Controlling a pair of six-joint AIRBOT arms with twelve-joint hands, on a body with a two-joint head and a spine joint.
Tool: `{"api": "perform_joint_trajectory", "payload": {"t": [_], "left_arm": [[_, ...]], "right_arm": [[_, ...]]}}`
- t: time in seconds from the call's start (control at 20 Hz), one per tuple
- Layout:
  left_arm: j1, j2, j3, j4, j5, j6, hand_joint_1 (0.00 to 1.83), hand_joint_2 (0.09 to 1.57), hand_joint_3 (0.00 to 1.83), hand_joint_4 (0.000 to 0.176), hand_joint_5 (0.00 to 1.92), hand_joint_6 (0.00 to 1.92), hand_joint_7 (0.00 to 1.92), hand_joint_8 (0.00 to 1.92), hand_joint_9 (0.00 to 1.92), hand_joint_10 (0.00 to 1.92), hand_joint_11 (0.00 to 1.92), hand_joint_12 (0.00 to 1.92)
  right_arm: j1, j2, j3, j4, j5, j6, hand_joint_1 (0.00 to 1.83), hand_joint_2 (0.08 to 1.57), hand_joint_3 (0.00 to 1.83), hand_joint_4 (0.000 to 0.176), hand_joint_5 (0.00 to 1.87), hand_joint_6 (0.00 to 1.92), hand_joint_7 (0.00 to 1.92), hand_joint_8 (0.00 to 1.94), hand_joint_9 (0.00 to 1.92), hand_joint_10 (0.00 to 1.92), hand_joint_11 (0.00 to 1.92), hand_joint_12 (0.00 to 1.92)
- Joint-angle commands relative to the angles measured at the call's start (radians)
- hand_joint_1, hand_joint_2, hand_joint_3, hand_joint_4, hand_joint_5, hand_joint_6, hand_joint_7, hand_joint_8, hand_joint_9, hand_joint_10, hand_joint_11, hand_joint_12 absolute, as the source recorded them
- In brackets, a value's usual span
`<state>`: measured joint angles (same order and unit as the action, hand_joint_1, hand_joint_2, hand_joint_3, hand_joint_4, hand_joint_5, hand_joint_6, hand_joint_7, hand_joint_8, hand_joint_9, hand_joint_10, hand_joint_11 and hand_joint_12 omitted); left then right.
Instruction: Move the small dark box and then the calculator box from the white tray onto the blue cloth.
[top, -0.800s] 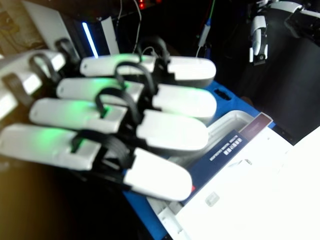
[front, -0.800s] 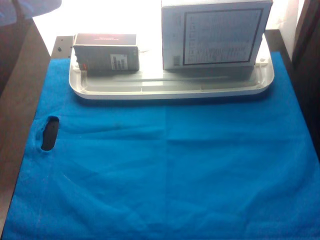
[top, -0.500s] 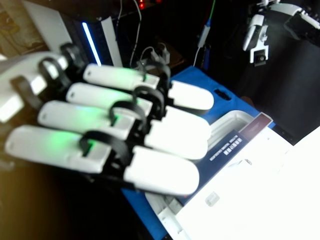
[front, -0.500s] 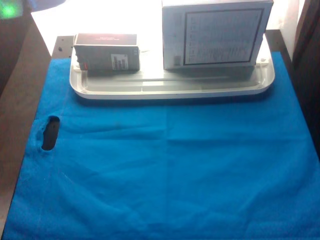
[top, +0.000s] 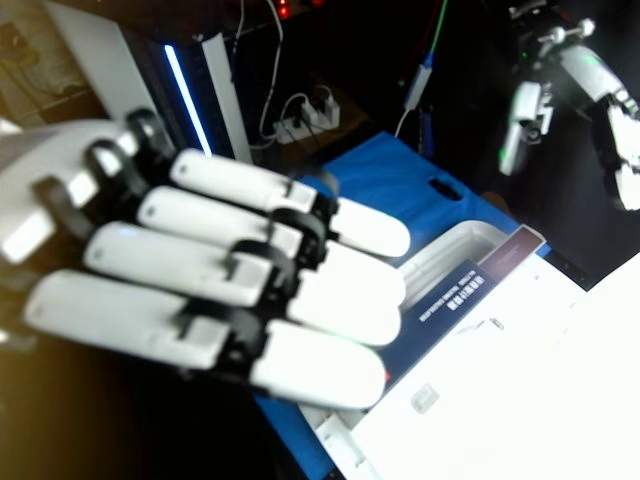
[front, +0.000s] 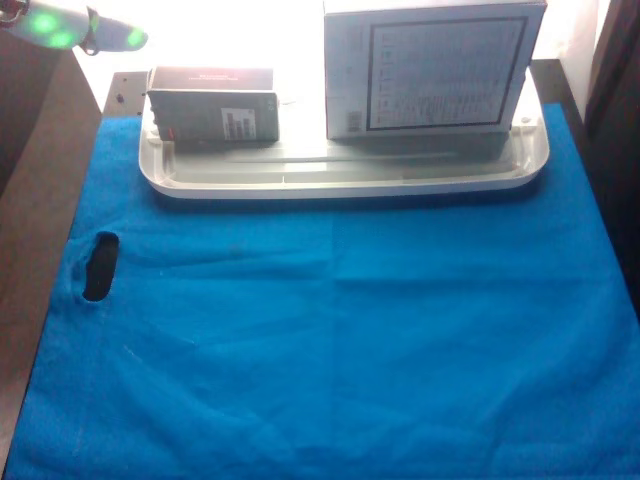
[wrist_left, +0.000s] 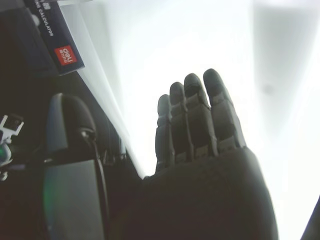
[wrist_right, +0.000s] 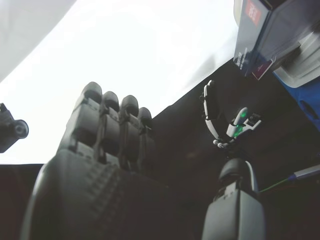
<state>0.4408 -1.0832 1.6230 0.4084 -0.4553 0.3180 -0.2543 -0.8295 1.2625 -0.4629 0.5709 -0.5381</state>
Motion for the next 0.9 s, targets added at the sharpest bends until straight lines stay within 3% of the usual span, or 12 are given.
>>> {"api": "perform_joint_trajectory", "payload": {"t": [0.0, 0.1, 0.3, 0.4, 0.55, 0.85], "left_arm": [[-0.02, -0.011, 0.006, -0.004, -0.049, -0.008, 0.97, 0.92, 0.0, 0.0, 0.42, 0.0, 0.46, 0.0, 0.43, 0.01, 0.02, 0.82], [-0.036, -0.032, 0.024, 0.046, 0.01, -0.008, 0.96, 0.87, 0.0, 0.0, 0.43, 0.0, 0.47, 0.0, 0.43, 0.01, 0.02, 0.86], [-0.036, -0.084, 0.069, 0.053, 0.052, -0.008, 0.97, 0.87, 0.0, 0.0, 0.43, 0.0, 0.5, 0.01, 0.49, 0.0, 0.22, 0.69], [-0.036, -0.108, 0.088, 0.062, 0.076, -0.008, 1.0, 0.85, 0.0, 0.0, 0.44, 0.0, 0.47, 0.0, 0.5, 0.0, 0.16, 0.87], [-0.035, -0.141, 0.112, 0.085, 0.119, -0.008, 1.0, 0.83, 0.0, 0.0, 0.44, 0.0, 0.47, 0.0, 0.47, 0.0, 0.11, 0.93], [-0.006, -0.186, 0.147, 0.087, 0.153, -0.008, 0.98, 0.85, 0.01, 0.0, 0.42, 0.0, 0.47, 0.0, 0.51, 0.0, 0.3, 0.53]], "right_arm": [[0.012, 0.002, 0.001, 0.036, 0.099, 0.002, 0.3, 0.93, 0.02, 0.0, 0.26, 0.0, 0.29, 0.0, 0.2, 0.0, 0.15, 0.03], [0.007, 0.004, -0.002, 0.035, 0.099, 0.002, 0.3, 0.94, 0.01, 0.0, 0.29, 0.01, 0.3, 0.0, 0.21, 0.01, 0.15, 0.03], [0.006, 0.009, -0.008, 0.033, 0.099, 0.002, 0.31, 0.93, 0.0, 0.0, 0.22, 0.0, 0.26, 0.0, 0.19, 0.0, 0.14, 0.02], [0.006, 0.008, -0.009, 0.029, 0.099, 0.002, 0.3, 0.93, 0.01, 0.0, 0.23, 0.01, 0.27, 0.0, 0.2, 0.0, 0.14, 0.02], [0.005, 0.009, -0.012, 0.026, 0.099, 0.002, 0.32, 0.93, 0.0, 0.0, 0.23, 0.0, 0.27, 0.0, 0.2, 0.0, 0.14, 0.02], [0.005, 0.01, -0.016, 0.026, 0.099, 0.002, 0.32, 0.93, 0.0, 0.0, 0.21, 0.0, 0.27, 0.0, 0.21, 0.0, 0.16, 0.02]]}}
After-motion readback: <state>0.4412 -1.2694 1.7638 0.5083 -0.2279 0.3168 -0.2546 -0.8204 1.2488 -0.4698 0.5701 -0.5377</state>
